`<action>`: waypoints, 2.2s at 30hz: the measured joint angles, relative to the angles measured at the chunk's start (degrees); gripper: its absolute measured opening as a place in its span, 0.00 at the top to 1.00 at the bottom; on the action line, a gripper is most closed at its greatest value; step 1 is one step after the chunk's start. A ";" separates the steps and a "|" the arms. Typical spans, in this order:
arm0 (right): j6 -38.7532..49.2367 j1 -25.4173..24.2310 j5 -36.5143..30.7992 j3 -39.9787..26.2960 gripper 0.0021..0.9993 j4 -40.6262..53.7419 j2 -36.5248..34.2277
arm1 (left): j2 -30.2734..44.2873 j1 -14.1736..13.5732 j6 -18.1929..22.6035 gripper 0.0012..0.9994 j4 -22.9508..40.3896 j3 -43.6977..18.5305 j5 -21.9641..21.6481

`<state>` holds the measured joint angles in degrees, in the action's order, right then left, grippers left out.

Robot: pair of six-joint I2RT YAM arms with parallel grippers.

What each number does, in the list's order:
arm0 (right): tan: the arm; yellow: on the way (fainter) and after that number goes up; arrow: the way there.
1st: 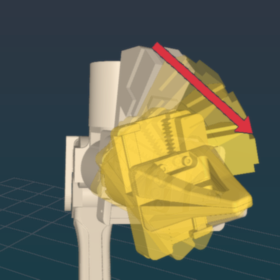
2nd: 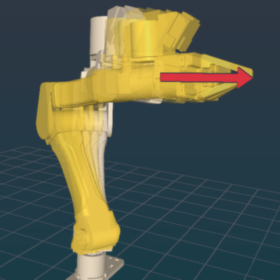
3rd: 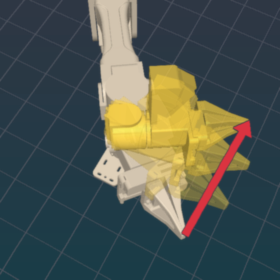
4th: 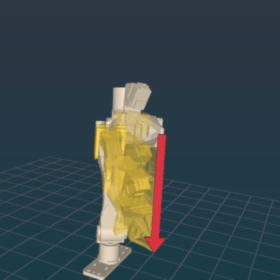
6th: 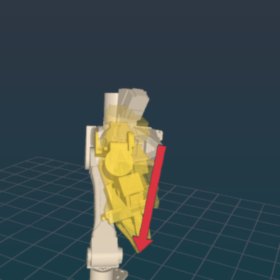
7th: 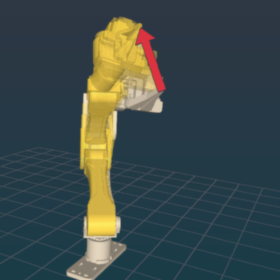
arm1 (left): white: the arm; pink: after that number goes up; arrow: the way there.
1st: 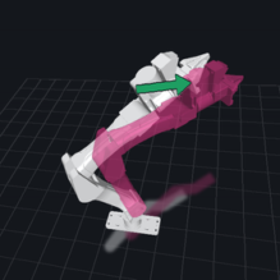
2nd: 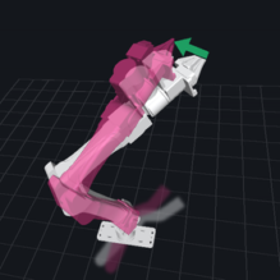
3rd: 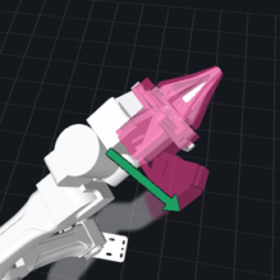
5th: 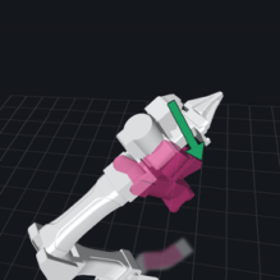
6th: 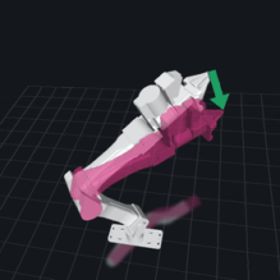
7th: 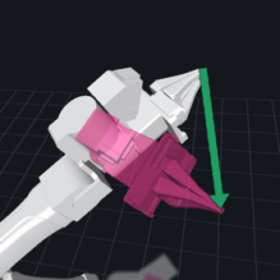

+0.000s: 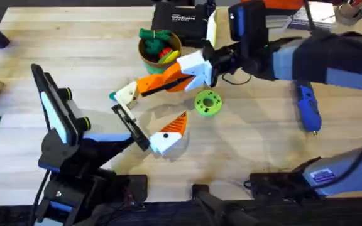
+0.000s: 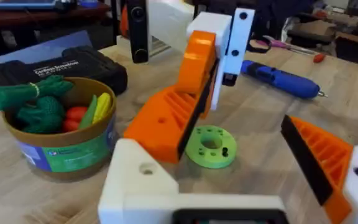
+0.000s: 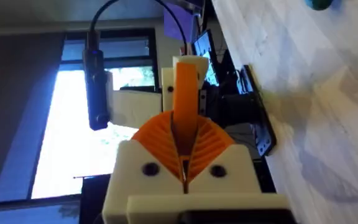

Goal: Pick up the gripper from the table and insert it into the empty holder that is missing its gripper. Then pick up a screw, insert it into the mounting hole, and use the screwdriver to tighten it. Finally, clean up the table by picking up the vegetable and placing it into the bucket.

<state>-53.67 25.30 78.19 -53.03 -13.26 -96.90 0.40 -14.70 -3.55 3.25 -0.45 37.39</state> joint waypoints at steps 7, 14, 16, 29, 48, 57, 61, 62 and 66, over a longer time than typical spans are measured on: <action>0.31 -0.30 5.43 -2.58 0.99 -0.11 -5.74 | 0.00 0.04 -0.83 0.01 0.00 0.00 -0.93; 1.62 -1.45 6.83 -2.58 0.99 0.02 -6.74 | 0.00 -0.07 -0.79 0.01 0.00 0.00 0.22; 2.12 -1.90 7.08 -2.58 0.99 0.00 -6.74 | 0.00 -0.07 -0.81 0.01 0.00 0.00 0.37; 9.47 -1.16 7.17 -2.58 0.99 0.24 -6.74 | 0.01 -0.07 -0.79 0.01 0.00 0.00 0.40; 11.74 -1.35 9.05 -2.63 0.99 0.37 -8.92 | 0.00 -0.07 -0.81 0.01 0.00 0.00 0.55; 11.74 -0.37 8.67 -2.63 0.99 0.08 -8.92 | 0.00 -0.04 -0.83 0.01 0.02 0.00 -0.23; 11.76 -0.01 7.92 -2.65 0.99 -0.06 -8.92 | 0.01 -0.04 -0.95 0.01 0.02 0.00 -1.04; 11.74 0.02 7.79 -2.64 0.99 -0.07 -8.92 | 0.00 -0.04 -1.04 0.01 0.02 0.00 -1.15; 11.74 0.04 8.09 -2.65 0.99 -0.06 -8.92 | 0.02 -0.04 -1.05 0.01 0.00 0.00 -1.18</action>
<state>-41.93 25.34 86.28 -55.68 -13.32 -105.82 0.43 -14.74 -4.60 3.25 -0.45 36.21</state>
